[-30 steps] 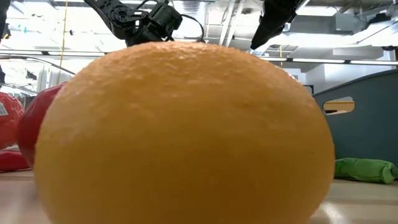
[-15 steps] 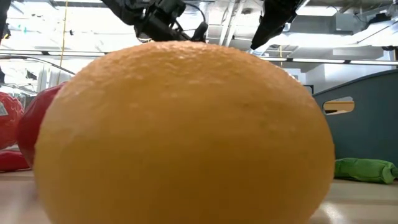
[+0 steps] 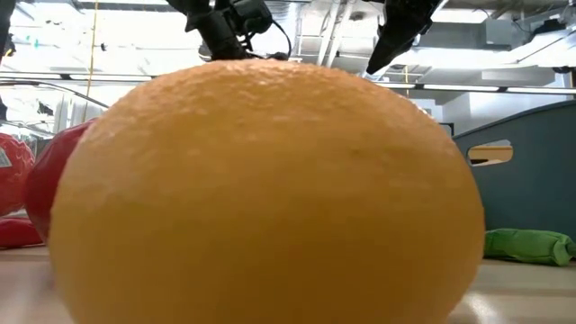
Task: Sort produce into baskets
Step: Put the red tomato into the bottom transparent bin
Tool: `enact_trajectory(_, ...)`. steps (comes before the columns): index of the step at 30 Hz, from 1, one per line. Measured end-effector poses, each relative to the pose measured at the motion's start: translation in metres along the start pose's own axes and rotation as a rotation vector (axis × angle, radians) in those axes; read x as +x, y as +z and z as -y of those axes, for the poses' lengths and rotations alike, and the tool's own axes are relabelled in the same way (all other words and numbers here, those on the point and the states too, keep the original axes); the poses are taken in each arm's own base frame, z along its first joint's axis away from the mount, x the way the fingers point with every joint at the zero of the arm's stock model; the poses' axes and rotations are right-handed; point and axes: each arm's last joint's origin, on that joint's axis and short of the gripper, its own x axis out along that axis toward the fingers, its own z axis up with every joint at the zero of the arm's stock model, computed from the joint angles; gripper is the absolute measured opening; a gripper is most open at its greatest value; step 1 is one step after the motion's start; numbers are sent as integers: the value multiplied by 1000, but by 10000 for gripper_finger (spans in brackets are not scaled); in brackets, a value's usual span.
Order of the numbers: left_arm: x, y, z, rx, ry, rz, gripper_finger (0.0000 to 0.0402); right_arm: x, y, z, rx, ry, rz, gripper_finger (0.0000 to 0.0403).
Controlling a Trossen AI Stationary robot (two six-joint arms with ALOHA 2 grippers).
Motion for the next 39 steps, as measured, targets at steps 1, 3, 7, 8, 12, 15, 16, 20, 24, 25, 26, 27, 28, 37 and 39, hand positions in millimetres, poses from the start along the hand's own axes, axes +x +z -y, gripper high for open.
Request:
enact_trajectory(1,2,-2,-1,0,5,-5,307,0,0,0,0,0,0,198)
enact_trajectory(3,6,-6,-2,-1,0,-5,307,0,0,0,0,0,1,198)
enact_trajectory(7,15,-15,-6,-33,-6,-7,307,0,0,0,0,0,1,198)
enact_trajectory(8,17,-15,-5,-40,-18,1,307,0,0,0,0,0,1,198)
enact_trajectory(12,21,-19,-4,-43,-46,17,307,0,0,0,0,0,1,198)
enact_trajectory(15,33,-24,-1,-34,-54,1,307,0,0,0,0,0,1,198)
enact_trajectory(16,38,-27,-1,-31,-43,-15,307,0,0,0,0,0,1,198)
enact_trajectory(20,62,-35,4,-35,-75,-66,307,0,0,0,-1,0,-3,198)
enact_trajectory(24,84,-39,5,-61,-51,-140,307,0,-1,0,-2,0,-9,198)
enact_trajectory(25,89,-39,4,-69,-41,-152,306,0,-1,0,-2,0,-11,198)
enact_trajectory(26,93,-37,6,-71,-53,-154,306,0,-1,0,-3,-1,-14,198)
enact_trajectory(27,98,-38,6,-72,-53,-166,306,0,-2,0,-4,-1,-16,198)
enact_trajectory(28,102,-39,5,-74,-36,-183,306,0,-1,0,-3,-1,-16,198)
enact_trajectory(37,116,-31,3,-90,-26,-174,306,0,-2,0,-5,-2,-20,198)
enact_trajectory(39,116,-31,3,-90,-19,-168,306,0,-2,0,-5,-2,-21,198)
